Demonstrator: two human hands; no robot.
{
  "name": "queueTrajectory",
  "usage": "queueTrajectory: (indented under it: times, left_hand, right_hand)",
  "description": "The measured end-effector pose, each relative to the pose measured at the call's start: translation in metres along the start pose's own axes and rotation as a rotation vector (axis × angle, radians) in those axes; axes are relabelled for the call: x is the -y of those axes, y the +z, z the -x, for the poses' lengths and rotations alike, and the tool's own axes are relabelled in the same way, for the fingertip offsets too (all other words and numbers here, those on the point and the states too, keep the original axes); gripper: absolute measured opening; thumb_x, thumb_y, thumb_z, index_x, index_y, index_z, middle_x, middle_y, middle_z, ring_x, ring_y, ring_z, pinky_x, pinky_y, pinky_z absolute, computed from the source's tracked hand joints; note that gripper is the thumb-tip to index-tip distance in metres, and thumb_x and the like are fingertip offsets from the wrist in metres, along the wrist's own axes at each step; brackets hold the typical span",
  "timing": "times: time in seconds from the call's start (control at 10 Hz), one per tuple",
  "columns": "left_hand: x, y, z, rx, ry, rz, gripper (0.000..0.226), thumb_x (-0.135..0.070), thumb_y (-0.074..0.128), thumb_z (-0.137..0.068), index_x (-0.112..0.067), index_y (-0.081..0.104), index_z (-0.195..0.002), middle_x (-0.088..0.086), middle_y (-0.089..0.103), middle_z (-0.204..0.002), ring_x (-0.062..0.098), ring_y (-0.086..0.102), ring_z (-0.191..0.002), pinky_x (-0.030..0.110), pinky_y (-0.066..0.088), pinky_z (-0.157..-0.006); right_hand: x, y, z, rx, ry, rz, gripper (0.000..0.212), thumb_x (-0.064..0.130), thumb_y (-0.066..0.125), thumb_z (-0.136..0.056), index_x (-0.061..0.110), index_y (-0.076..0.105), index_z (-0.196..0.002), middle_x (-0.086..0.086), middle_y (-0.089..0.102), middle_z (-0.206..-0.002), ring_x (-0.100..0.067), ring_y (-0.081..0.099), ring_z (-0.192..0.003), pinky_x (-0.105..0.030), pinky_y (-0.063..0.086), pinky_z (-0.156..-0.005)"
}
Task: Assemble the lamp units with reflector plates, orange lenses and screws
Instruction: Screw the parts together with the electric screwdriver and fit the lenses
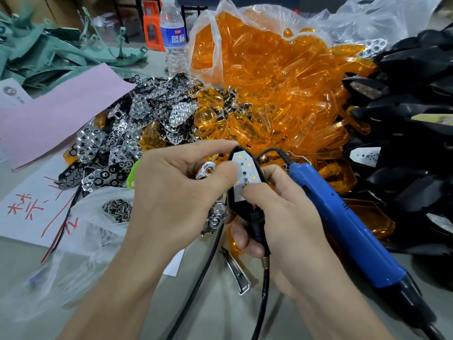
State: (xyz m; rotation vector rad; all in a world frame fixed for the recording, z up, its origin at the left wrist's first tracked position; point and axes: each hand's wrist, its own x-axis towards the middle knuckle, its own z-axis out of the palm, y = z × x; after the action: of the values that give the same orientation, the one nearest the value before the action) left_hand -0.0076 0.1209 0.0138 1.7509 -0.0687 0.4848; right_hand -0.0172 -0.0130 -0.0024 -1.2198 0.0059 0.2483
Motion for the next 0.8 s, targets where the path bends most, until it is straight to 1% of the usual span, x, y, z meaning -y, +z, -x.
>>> queueTrajectory:
  times: [0.1,0.2,0.3,0.4,0.5,0.6,0.7,0.8]
  left_hand:
    - [0.0,-0.0006,-0.0031,0.034,0.042,-0.019,0.017,-0.022,0.083,-0.077,-0.016,0.082,-0.094,0.02,0.072,-0.073,0.011,0.057,-0.056,0.036,0.055,-0.048]
    - [-0.0002,-0.0045,-0.002,0.034,0.022,-0.053,0.028,-0.029,0.079,-0.077,-0.048,0.08,-0.097,0.023,0.068,-0.072,0.025,0.049,-0.053,0.056,0.049,-0.044]
    - [0.001,-0.0049,-0.0017,0.04,0.022,-0.066,0.029,-0.03,0.078,-0.077,-0.051,0.079,-0.097,0.022,0.066,-0.07,0.039,0.05,-0.05,0.057,0.047,-0.041]
    - [0.0008,-0.0043,-0.0011,0.043,-0.004,-0.067,0.028,-0.032,0.077,-0.077,-0.051,0.079,-0.097,0.021,0.061,-0.068,0.038,0.047,-0.049,0.049,0.043,-0.04]
    - [0.0012,-0.0034,-0.0008,0.044,-0.006,-0.058,0.026,-0.031,0.077,-0.077,-0.05,0.079,-0.095,0.018,0.057,-0.063,0.028,0.039,-0.047,0.04,0.035,-0.039]
    - [0.002,-0.0038,-0.002,0.053,-0.026,-0.05,0.025,-0.035,0.076,-0.076,-0.05,0.079,-0.096,0.022,0.059,-0.066,0.017,0.039,-0.05,0.039,0.033,-0.04]
    - [0.0035,-0.0043,-0.0035,0.079,-0.082,-0.003,0.026,-0.038,0.078,-0.075,-0.05,0.079,-0.098,0.02,0.068,-0.074,0.017,0.052,-0.056,0.041,0.045,-0.049]
    - [0.004,-0.004,-0.0045,0.12,-0.175,0.11,0.021,-0.038,0.08,-0.073,-0.041,0.082,-0.094,-0.004,0.08,-0.08,0.012,0.073,-0.07,0.035,0.057,-0.064]
  right_hand:
    - [0.0005,0.0014,-0.0008,0.007,-0.008,-0.001,0.023,0.014,0.053,-0.081,0.004,0.045,-0.1,-0.013,0.06,-0.062,-0.022,0.046,-0.037,-0.017,0.025,-0.037]
    - [0.0007,0.001,-0.0012,-0.003,-0.011,-0.006,0.027,0.015,0.053,-0.077,0.004,0.045,-0.1,-0.012,0.058,-0.063,-0.022,0.046,-0.036,-0.016,0.025,-0.038]
    - [0.0006,0.0007,-0.001,0.005,-0.012,-0.009,0.028,0.015,0.053,-0.077,0.003,0.045,-0.101,-0.01,0.057,-0.062,-0.022,0.045,-0.035,-0.016,0.024,-0.038]
    - [0.0005,-0.0006,-0.0007,0.003,-0.023,-0.002,0.021,0.01,0.052,-0.085,0.002,0.045,-0.103,-0.012,0.058,-0.063,-0.021,0.045,-0.036,-0.016,0.026,-0.038]
    - [-0.0008,-0.0018,-0.0012,0.0,-0.015,0.012,0.012,0.004,0.048,-0.094,0.002,0.045,-0.105,-0.015,0.058,-0.063,-0.022,0.045,-0.036,-0.016,0.027,-0.038]
    - [-0.0012,-0.0025,-0.0018,-0.01,-0.011,0.016,0.01,0.002,0.046,-0.096,0.002,0.044,-0.105,-0.01,0.057,-0.06,-0.022,0.044,-0.035,-0.015,0.027,-0.038]
    - [-0.0005,-0.0021,-0.0025,-0.015,-0.007,0.02,0.009,0.002,0.047,-0.095,0.003,0.044,-0.104,-0.007,0.056,-0.058,-0.022,0.044,-0.035,-0.015,0.029,-0.037]
    - [0.0005,-0.0013,-0.0023,-0.016,-0.002,0.014,0.009,0.001,0.047,-0.095,0.002,0.042,-0.103,-0.007,0.056,-0.058,-0.023,0.042,-0.035,-0.015,0.029,-0.035]
